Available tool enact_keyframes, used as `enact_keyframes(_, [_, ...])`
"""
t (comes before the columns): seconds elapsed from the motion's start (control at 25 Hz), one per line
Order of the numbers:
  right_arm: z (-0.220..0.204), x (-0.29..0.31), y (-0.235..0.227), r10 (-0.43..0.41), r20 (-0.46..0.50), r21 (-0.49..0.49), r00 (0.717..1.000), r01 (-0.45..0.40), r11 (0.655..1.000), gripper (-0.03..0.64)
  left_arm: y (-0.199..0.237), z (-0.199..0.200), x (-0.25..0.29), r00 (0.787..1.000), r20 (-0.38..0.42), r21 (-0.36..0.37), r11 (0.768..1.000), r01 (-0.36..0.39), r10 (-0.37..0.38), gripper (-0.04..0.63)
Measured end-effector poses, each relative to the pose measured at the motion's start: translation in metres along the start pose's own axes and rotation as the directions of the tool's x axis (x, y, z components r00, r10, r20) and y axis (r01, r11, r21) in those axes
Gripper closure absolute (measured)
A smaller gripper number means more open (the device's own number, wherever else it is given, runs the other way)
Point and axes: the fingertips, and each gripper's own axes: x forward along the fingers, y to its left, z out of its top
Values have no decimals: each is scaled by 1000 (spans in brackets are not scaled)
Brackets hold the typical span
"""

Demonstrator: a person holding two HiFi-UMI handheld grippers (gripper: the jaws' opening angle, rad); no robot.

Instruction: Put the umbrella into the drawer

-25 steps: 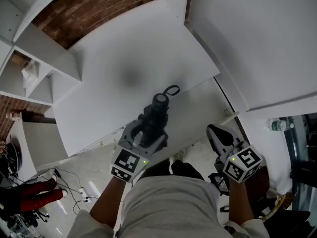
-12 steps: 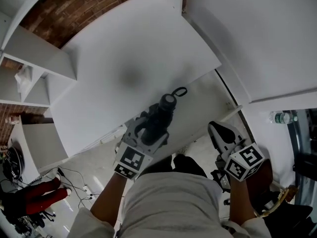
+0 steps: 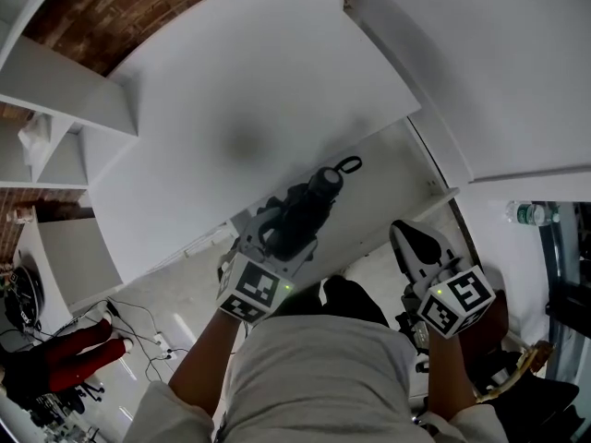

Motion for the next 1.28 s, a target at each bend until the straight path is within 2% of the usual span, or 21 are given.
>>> enact_keyframes(0.84, [-29,-7,-15,-27,-37,42,999,29,999,588,-10,-43,44,991,-124,37,997,63,-58,328])
enact_keyframes(1.28, [-44,-10,-14,-27,-53,68,998,31,997,588,-14,-73,67,976,-200,27,995,94,-87,328])
